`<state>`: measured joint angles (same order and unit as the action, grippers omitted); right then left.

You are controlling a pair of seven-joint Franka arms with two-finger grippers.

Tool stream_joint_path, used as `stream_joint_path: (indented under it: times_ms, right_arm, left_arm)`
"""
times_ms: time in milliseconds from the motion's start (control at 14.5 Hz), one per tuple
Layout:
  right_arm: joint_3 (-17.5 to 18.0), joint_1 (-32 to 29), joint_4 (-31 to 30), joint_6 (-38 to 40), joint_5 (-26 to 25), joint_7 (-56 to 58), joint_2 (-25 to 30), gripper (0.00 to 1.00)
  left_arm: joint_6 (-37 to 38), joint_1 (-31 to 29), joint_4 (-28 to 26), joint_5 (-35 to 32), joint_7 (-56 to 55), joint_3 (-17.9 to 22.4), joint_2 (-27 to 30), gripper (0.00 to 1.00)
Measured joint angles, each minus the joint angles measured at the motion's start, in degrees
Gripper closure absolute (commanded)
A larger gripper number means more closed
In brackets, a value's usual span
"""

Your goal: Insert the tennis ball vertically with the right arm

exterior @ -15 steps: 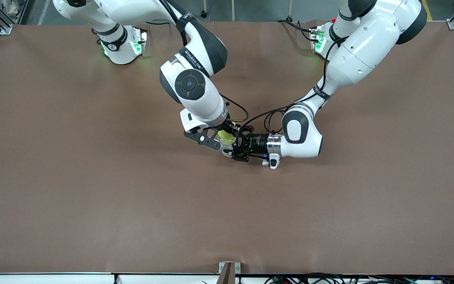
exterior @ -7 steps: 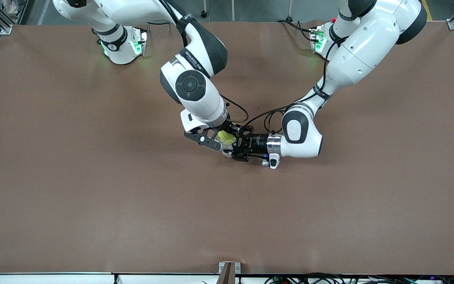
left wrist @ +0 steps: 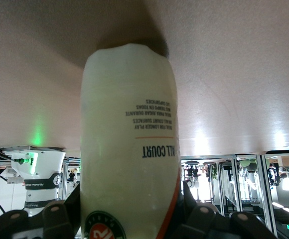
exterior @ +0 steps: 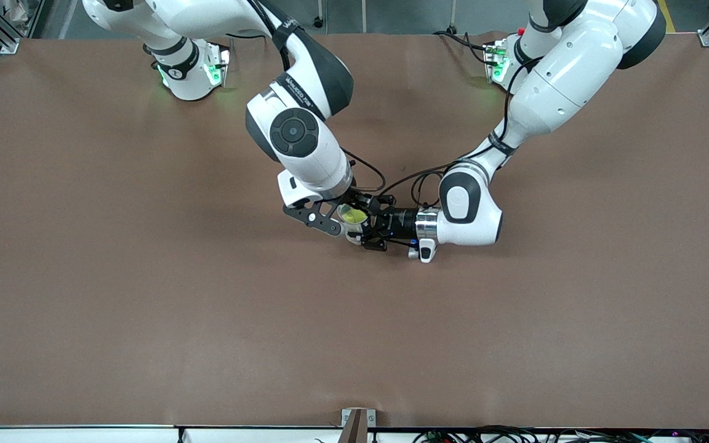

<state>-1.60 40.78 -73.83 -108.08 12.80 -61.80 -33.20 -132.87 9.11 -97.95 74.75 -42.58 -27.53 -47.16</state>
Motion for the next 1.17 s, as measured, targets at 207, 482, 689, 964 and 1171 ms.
stream_joint_path:
  times_ms: [207,482,689,964,1171]
  right_arm:
    - [-0.53,-2.58,0.45,10.6,-2.23,5.09,3.64,0.0]
    - [-0.78,-9.68,-2.67,18.77,-3.16,17.11,11.79,0.0]
    - [-0.95,-15.76,-10.62,19.62,-3.79,26.8,20.89,0.0]
    - [-1.02,-21.28,-19.93,19.8,-5.34,36.05,30.9,0.0]
    - [-1.06,-27.37,-22.11,20.2,-6.43,45.5,33.88,0.0]
  left_arm:
    - [0.0,0.01,0.0,0.0,0.0,0.0,0.0,0.24]
    - [0.0,0.04,-0.02,0.0,0.0,0.0,-0.07,0.0]
    - [0.0,0.09,-0.06,0.0,0.0,-0.01,-0.41,0.0]
    - [0.0,0.04,-0.06,0.0,0.0,0.03,-0.51,0.0]
    - [0.0,-0.1,-0.06,0.0,0.0,0.1,-0.52,0.0]
